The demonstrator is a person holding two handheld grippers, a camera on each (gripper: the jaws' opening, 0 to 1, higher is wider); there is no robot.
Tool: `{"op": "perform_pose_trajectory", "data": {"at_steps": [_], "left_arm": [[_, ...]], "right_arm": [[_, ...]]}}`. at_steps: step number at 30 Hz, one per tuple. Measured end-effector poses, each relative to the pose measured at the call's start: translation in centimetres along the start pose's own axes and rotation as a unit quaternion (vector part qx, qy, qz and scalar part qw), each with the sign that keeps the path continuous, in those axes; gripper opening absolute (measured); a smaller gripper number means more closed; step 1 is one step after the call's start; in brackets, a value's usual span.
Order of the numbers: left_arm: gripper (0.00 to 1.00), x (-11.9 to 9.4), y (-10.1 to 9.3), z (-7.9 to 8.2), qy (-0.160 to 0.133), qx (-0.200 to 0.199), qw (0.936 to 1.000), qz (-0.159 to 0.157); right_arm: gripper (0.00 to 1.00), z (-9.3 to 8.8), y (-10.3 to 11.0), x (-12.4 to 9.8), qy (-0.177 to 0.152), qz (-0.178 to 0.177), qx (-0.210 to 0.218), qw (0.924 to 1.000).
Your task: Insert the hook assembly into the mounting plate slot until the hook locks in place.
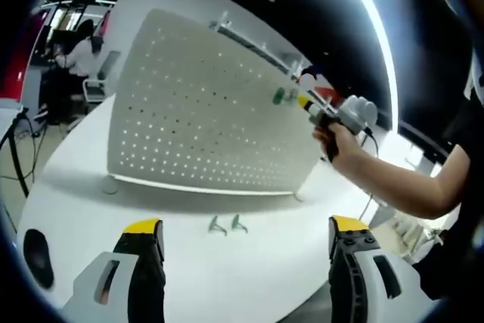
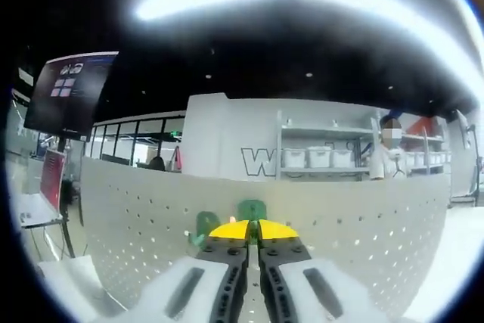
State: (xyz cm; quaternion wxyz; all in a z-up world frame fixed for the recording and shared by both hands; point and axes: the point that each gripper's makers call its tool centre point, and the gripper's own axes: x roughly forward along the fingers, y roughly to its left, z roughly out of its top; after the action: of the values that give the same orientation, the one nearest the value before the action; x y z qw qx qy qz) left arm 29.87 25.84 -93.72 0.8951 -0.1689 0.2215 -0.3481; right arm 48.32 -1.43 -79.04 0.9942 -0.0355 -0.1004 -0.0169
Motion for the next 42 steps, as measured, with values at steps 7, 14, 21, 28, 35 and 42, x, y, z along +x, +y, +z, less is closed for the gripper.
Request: {"op": "perform_pose_trajectory", "data": {"at_steps": [7, 14, 21, 28, 35, 42], "left_arm": [[0.92, 0.1, -0.3, -0.6, 0.013, 0.006, 0.9999, -0.005], [0.92, 0.1, -0.4, -0.3, 0.011, 0.008, 0.9999, -0.005], [0.92, -0.2, -0.1, -0.1, 0.009, 0.009, 0.9999, 0.001], [0.92, -0.3, -0.2, -0.3, 0.010, 0.009, 0.9999, 0.002], [0.92, -0.3, -0.2, -0.1, 0.009, 0.013, 0.9999, 0.004], [0.93, -0.2, 0.0, -0.4, 0.016, 0.020, 0.9997, 0.007]], "right_arm": [[0.00, -0.1, -0.1, 0.0, -0.001, 0.000, -0.001, 1.0000], [0.00, -0.5, -0.2, 0.0, 0.001, -0.003, 0.003, 1.0000], [0.00, -0.6, -0.3, -0.2, 0.002, -0.006, 0.007, 1.0000], [0.00, -0.6, -0.2, -0.3, 0.001, -0.008, 0.004, 1.0000], [0.00, -0.9, -0.2, -0.1, 0.006, -0.008, 0.008, 0.9999], [0.00, -1.5, -0.1, 0.2, 0.014, -0.013, 0.004, 0.9998]]}}
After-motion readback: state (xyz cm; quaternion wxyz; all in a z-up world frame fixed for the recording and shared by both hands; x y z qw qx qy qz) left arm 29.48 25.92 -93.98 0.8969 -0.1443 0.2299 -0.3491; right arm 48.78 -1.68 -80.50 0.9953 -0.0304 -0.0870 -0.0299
